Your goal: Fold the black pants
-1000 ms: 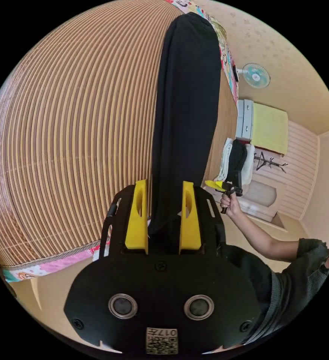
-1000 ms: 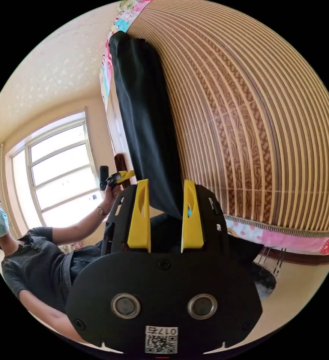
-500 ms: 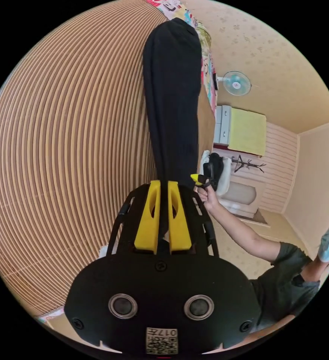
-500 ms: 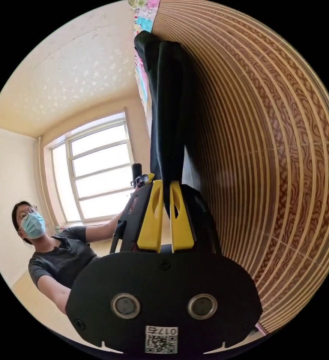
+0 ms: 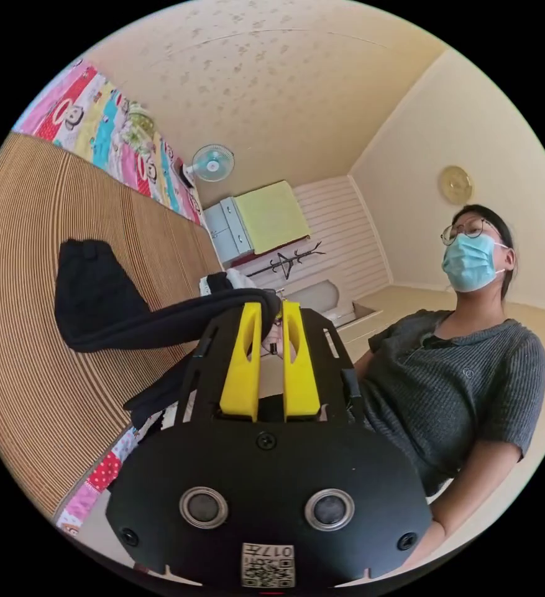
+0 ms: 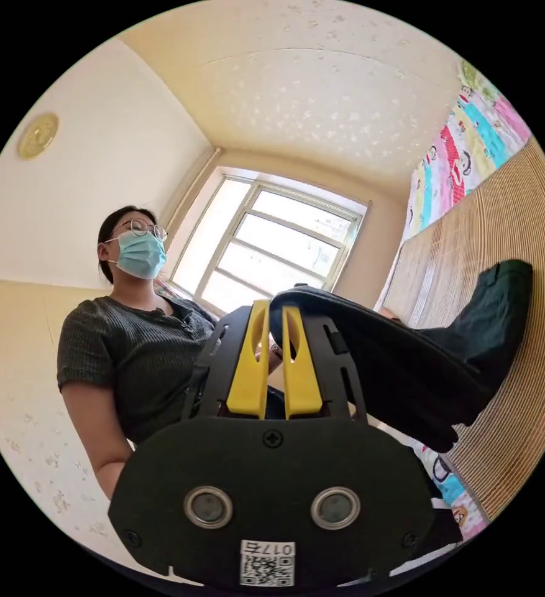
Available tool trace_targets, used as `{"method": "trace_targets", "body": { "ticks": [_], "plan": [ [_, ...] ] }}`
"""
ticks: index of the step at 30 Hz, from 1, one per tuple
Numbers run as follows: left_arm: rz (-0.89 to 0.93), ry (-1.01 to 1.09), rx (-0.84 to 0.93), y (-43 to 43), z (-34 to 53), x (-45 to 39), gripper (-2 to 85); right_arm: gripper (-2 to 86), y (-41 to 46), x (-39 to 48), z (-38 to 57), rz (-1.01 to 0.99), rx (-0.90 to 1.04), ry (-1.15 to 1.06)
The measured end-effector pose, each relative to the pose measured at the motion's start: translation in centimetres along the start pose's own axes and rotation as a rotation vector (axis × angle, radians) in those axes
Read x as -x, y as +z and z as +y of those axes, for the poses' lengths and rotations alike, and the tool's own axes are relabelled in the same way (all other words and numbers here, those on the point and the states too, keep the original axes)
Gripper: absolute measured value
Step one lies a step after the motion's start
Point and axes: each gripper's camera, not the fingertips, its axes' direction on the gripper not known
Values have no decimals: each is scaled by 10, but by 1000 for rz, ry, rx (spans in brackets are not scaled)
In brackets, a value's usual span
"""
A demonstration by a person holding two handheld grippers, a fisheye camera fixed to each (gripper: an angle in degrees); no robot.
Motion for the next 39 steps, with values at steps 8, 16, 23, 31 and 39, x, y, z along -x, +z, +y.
{"method": "trace_targets", "body": {
  "ticks": [8,16,23,31,39],
  "plan": [
    [151,444,-63,-12,-84,-165,40,18,66,180,-87,62,134,-485],
    [-101,167,-117,11,-158,-87,39,17,63,68,-150,589,15,-172],
    [-384,-194,28,57,-212,141,41,19,38,-142,-155,669,59,283],
    [-426,-392,209,90,-39,271,43,28,32,-215,50,671,80,622],
    [-459,-809,266,74,141,356,70,51,0,-222,193,559,-101,1008]
  ]
}}
